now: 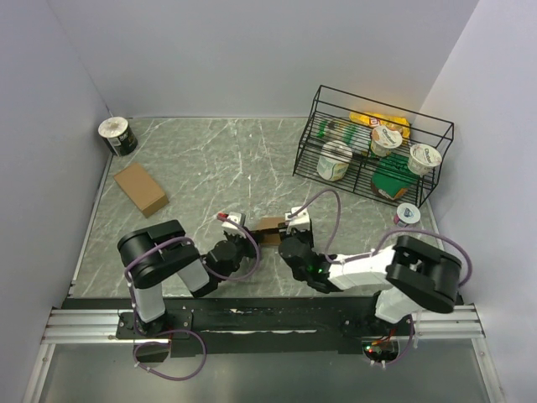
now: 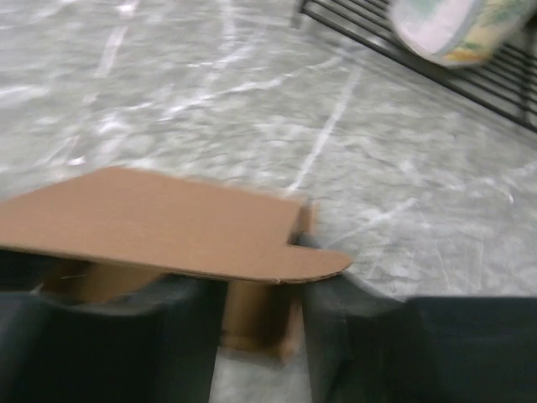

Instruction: Fold the paper box

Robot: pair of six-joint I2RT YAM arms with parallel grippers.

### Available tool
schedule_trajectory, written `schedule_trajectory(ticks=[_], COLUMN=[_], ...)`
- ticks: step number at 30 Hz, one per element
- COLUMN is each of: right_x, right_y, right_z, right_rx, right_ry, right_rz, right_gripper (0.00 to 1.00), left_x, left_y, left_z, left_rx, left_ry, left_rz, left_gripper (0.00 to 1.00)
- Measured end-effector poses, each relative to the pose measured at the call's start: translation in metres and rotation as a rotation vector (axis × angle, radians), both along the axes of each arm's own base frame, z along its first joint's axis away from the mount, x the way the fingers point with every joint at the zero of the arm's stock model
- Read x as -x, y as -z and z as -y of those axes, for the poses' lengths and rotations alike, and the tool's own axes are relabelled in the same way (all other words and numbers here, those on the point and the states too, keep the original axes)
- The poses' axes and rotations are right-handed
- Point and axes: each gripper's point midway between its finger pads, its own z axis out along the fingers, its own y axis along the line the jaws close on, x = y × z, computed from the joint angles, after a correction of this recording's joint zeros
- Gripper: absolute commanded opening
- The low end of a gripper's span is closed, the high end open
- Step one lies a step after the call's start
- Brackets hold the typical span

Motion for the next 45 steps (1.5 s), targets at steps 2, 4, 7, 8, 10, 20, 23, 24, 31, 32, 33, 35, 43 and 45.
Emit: schedule_trajectory(ticks=[2,4,7,8,10,20,23,24,31,32,33,35,43,45], right_x=[0.005,0.012,0.024,0.028,0.037,0.078,0.088,0.091,0.125,0.131,0.134,0.137,0.115,0.101], right_y=[-0.007,-0.011,-0.015,-0.014,-0.009,0.004,-0.007,-0.011,-0.044,-0.045,-0.045,-0.046,-0.115,-0.138], right_z=[-0.008,-0.014,-0.018,-0.018,-0.016,-0.009,-0.009,-0.009,-0.014,-0.013,-0.012,-0.007,-0.014,-0.021], right_rx=[-0.022,-0.040,-0.062,-0.065,-0.063,-0.110,-0.160,-0.175,-0.313,-0.326,-0.333,-0.332,-0.321,-0.341], right_ry=[-0.056,-0.108,-0.181,-0.206,-0.251,-0.458,-0.511,-0.527,-0.707,-0.728,-0.735,-0.729,-0.642,-0.620], right_rz=[-0.012,-0.026,-0.038,-0.044,-0.060,-0.135,-0.138,-0.136,-0.142,-0.157,-0.168,-0.195,-0.193,-0.174], right_gripper=[0.73,0.79,0.83,0.84,0.86,0.97,0.96,0.96,0.97,0.98,0.99,0.99,0.95,0.92], left_x=[0.006,0.008,0.009,0.010,0.010,0.010,0.010,0.009,0.005,0.005,0.005,0.005,0.007,0.007], left_y=[0.006,0.007,0.009,0.009,0.009,0.006,0.006,0.006,0.005,0.005,0.005,0.004,0.003,0.003], left_z=[0.001,0.002,0.003,0.003,0.003,0.008,0.008,0.008,0.009,0.009,0.008,0.007,0.004,0.005], left_rx=[-0.023,-0.031,-0.040,-0.041,-0.046,-0.090,-0.106,-0.113,-0.175,-0.186,-0.192,-0.212,-0.276,-0.285], left_ry=[0.016,0.021,0.027,0.027,0.030,0.039,0.037,0.036,0.033,0.032,0.033,0.036,0.066,0.075], left_rz=[-0.013,-0.016,-0.019,-0.019,-0.019,-0.036,-0.040,-0.041,-0.032,-0.031,-0.029,-0.020,0.001,0.003], left_gripper=[0.01,0.01,0.01,0.01,0.01,0.01,0.01,0.01,0.01,0.01,0.01,0.01,0.09,0.16])
